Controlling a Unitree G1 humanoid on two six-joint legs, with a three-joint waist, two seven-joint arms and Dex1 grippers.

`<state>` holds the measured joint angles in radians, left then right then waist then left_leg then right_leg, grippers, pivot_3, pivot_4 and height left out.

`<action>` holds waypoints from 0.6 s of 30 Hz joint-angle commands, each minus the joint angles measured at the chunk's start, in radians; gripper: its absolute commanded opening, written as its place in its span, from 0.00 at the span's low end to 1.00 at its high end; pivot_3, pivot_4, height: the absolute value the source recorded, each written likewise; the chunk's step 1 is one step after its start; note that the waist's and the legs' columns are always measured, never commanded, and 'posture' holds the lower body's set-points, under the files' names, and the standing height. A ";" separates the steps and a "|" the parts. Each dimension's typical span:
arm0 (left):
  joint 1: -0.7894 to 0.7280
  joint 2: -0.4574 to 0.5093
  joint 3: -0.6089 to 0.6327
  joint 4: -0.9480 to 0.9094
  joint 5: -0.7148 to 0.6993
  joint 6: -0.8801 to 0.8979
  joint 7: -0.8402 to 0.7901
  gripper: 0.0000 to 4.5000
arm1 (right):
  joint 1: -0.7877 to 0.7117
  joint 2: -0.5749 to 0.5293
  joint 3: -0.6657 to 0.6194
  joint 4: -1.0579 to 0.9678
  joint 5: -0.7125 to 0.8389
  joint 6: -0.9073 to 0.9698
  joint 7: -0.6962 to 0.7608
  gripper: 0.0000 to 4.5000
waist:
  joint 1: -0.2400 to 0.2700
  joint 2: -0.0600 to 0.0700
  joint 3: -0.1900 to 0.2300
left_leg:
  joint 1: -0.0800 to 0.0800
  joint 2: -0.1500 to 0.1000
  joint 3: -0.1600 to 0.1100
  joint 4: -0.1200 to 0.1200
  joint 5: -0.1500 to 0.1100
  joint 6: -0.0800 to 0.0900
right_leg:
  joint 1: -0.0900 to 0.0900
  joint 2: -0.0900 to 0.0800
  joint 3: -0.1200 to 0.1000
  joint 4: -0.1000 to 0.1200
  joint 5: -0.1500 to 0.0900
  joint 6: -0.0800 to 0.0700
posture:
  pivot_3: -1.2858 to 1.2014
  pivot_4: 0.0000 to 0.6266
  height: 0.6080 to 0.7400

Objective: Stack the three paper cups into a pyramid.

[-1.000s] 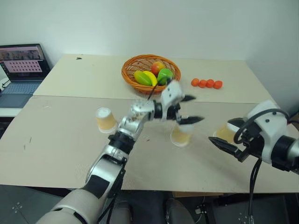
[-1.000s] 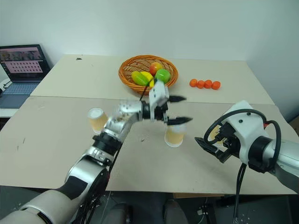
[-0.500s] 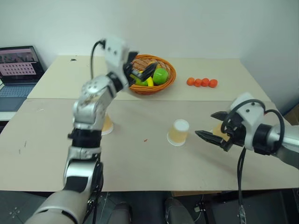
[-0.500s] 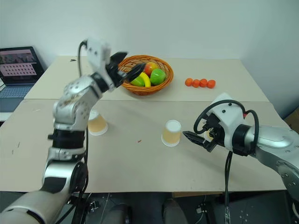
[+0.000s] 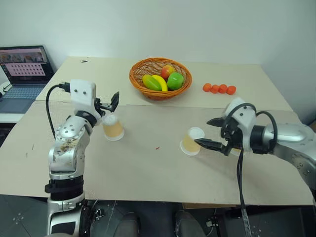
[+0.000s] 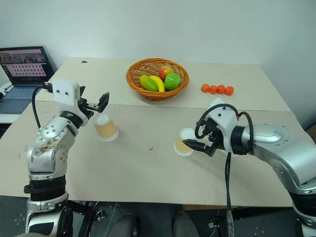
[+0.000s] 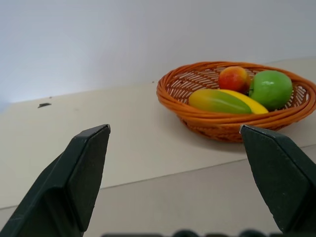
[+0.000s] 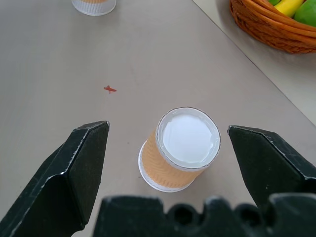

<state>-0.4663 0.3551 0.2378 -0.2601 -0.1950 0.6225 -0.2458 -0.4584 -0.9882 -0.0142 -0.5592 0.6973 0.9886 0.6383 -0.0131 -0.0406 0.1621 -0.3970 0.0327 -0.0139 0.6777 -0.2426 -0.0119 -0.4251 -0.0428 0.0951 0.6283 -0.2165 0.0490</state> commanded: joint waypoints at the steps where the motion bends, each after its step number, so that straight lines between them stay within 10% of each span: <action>1: 0.038 -0.006 0.005 -0.020 -0.013 0.006 0.010 0.99 | -0.020 0.003 -0.025 -0.010 -0.019 -0.030 0.018 1.00 | 0.000 0.000 0.000 | 0.000 0.000 0.000 0.000 0.000 0.000 | 0.000 0.000 0.000 0.000 0.000 0.000 | 0.52 0.24 0.95; 18: 0.098 -0.038 -0.059 0.102 -0.003 0.007 0.008 0.99 | 0.048 -0.018 -0.088 -0.051 -0.047 -0.006 0.015 1.00 | -0.002 0.000 0.000 | 0.001 0.000 0.000 0.000 0.000 0.000 | 0.001 0.000 0.000 0.000 0.000 0.000 | 0.52 0.24 0.95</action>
<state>-0.3551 0.3175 0.1733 -0.1464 -0.1980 0.6337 -0.2497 -0.4082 -0.9910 -0.0553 -0.5795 0.6512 0.9883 0.6536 -0.0150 -0.0405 0.1620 -0.3958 0.0328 -0.0135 0.6778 -0.2426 -0.0119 -0.4244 -0.0426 0.0952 0.6287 -0.2163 0.0486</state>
